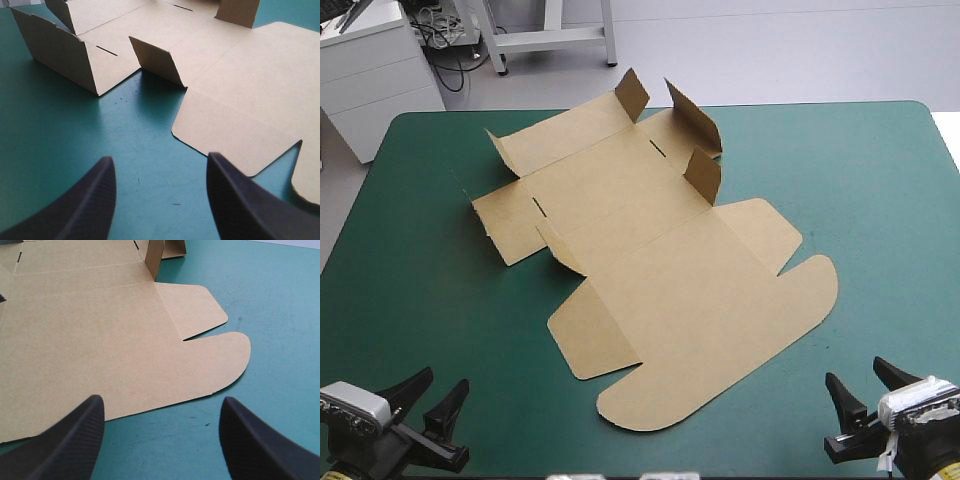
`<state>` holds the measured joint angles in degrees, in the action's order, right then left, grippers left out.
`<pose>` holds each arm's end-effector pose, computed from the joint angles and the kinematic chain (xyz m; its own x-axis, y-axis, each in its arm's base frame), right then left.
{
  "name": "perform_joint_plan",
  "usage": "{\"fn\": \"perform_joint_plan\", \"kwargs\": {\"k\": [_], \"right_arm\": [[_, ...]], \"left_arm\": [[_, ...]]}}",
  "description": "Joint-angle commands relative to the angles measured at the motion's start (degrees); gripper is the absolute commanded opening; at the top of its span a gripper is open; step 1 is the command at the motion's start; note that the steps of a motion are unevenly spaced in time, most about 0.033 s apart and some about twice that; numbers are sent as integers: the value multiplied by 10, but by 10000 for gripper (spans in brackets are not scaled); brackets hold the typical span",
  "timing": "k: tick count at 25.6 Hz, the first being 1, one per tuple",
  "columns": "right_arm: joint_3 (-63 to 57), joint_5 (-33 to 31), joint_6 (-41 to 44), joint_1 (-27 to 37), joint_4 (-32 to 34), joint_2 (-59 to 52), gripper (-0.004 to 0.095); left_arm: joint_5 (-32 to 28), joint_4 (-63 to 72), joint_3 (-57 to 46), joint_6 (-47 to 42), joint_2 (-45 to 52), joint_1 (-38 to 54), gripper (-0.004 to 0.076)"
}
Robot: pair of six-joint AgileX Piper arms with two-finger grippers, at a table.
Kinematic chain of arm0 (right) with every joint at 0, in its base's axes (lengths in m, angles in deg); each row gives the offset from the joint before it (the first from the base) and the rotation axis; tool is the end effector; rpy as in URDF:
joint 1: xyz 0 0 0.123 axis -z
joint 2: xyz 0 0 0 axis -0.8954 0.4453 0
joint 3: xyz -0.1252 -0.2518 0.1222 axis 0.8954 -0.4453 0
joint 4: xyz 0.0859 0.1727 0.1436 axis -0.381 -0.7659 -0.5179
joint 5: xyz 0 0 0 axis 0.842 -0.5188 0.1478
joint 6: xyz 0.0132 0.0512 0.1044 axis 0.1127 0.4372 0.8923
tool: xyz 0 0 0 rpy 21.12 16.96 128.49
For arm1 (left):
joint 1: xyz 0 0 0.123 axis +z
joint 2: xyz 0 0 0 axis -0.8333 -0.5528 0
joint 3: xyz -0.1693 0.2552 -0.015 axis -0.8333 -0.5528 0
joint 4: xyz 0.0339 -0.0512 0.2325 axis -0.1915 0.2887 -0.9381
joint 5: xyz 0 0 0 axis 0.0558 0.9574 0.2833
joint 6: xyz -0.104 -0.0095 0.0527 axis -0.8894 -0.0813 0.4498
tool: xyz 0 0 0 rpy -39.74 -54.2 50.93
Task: Fold the box
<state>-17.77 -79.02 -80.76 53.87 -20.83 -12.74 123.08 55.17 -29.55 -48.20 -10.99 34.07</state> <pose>0.0099 0.0178 0.2676 -0.3057 -0.1275 -0.9436 -0.3170 0.9481 -0.0255 0.0038 -0.0021 0.2636 -0.3474 0.0457 -0.9366 0.3545 0.9311 -0.0861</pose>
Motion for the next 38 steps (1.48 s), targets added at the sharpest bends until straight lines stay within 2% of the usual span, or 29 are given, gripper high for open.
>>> {"fn": "perform_joint_plan", "kwargs": {"k": [1, 6, 8, 11, 17, 21, 25, 28, 32, 36, 38], "right_arm": [[13, 39, -1, 3, -3, 10, 597], [15, 35, -1, 3, -3, 10, 595], [21, 33, -1, 3, -3, 22, 595], [55, 56, -7, 3, -27, 92, 595], [123, 87, -61, 3, -27, 237, 595], [197, 86, -65, 3, -29, 351, 595], [297, 73, -57, 3, -29, 464, 595], [384, 51, -49, 3, -31, 545, 595], [529, -28, -47, 3, -33, 661, 595], [669, -118, -56, 3, -44, 780, 595], [735, -140, -56, 3, -42, 835, 595]], "left_arm": [[-43, 3, 12, -2, -9, -1, 386], [-43, 3, 12, -24, -10, -1, 386], [-51, 1, 12, -73, -20, -1, 386], [-73, -3, 22, -112, -77, -1, 386], [-75, -59, 90, -115, -199, -1, 386], [-39, -95, 169, -129, -282, -1, 386], [33, -114, 251, -135, -369, -1, 386], [91, -115, 306, -130, -424, -1, 386], [157, -126, 358, -102, -482, -1, 386], [174, -148, 368, -98, -492, -1, 386], [176, -152, 368, -98, -491, -1, 386]]}}
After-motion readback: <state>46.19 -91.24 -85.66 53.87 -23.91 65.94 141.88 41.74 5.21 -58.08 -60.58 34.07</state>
